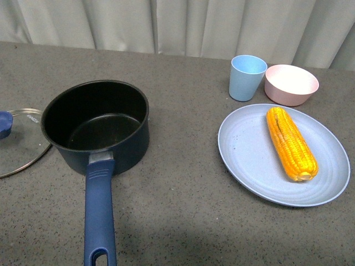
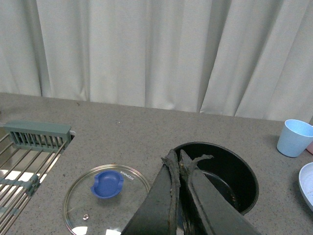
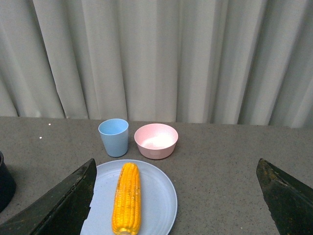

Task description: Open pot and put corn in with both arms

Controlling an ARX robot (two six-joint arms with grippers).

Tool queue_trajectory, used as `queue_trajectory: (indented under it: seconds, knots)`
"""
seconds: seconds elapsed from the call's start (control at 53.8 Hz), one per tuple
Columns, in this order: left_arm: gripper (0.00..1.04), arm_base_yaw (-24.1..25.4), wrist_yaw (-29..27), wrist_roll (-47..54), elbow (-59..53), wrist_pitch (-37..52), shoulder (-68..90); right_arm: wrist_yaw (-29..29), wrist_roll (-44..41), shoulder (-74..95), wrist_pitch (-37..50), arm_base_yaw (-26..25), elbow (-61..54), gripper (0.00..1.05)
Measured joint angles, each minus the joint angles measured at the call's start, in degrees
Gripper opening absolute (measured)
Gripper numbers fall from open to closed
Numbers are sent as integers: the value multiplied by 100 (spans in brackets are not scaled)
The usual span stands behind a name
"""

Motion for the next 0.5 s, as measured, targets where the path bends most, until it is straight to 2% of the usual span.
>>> queue_trajectory:
  seconds: [0.186,0.26,0.464,0.502]
  knots:
    - [4,0,0,0,0,-295,-291,0,0,2,0,0,0,96]
    - [4,0,0,0,0,-1174,-1021,0,0,2,-2,0,0,96]
    - [4,-2,0,-2,0,-1239,-1193,0,0,2,-2,0,0,96]
    - [9,0,0,-2,0,-1239,-1193,0,0,2,0,0,0,96]
